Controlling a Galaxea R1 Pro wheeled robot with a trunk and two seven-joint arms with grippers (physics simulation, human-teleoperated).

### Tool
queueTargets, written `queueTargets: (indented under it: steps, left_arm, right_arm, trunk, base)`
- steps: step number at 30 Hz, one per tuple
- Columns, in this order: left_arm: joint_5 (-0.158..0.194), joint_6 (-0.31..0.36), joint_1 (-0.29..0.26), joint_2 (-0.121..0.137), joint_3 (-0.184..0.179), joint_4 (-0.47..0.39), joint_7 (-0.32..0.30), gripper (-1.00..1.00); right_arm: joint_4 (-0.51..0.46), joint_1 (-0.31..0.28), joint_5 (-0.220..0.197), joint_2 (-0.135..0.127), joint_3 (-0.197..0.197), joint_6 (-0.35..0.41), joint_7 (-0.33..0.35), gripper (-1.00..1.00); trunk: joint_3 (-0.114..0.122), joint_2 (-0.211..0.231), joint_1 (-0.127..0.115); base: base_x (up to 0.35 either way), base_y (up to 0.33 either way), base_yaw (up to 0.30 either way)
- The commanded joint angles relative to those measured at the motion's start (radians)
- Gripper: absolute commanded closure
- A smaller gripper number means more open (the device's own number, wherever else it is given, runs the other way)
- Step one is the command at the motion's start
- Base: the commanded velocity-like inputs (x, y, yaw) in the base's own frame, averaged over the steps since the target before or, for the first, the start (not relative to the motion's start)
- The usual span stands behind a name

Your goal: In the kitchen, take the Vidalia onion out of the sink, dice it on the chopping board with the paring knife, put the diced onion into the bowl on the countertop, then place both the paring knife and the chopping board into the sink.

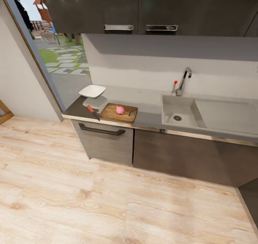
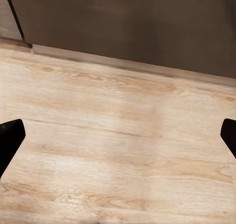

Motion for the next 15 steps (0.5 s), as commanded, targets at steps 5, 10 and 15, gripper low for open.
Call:
queueTargets:
  steps: [5, 10, 15]
  left_arm:
    - [0.01, 0.001, 0.0, -0.002, 0.003, 0.018, -0.01, -1.0]
    - [0.01, 0.001, 0.0, -0.002, 0.003, 0.03, -0.01, -1.0]
    - [0.01, 0.001, 0.0, -0.003, 0.003, 0.031, -0.01, -1.0]
  right_arm:
    - [-0.001, 0.0, 0.003, 0.002, -0.006, -0.001, 0.009, -1.0]
    - [-0.001, 0.0, 0.003, 0.001, -0.006, -0.001, 0.009, -1.0]
    - [-0.001, 0.0, 0.003, 0.001, -0.006, -0.001, 0.009, -1.0]
  trunk:
    - [0.004, -0.002, 0.001]
    - [0.005, -0.002, 0.001]
    - [0.005, -0.002, 0.001]
  base:
    - [0.0, 0.0, 0.0]
    - [0.0, 0.0, 0.0]
    - [0.0, 0.0, 0.0]
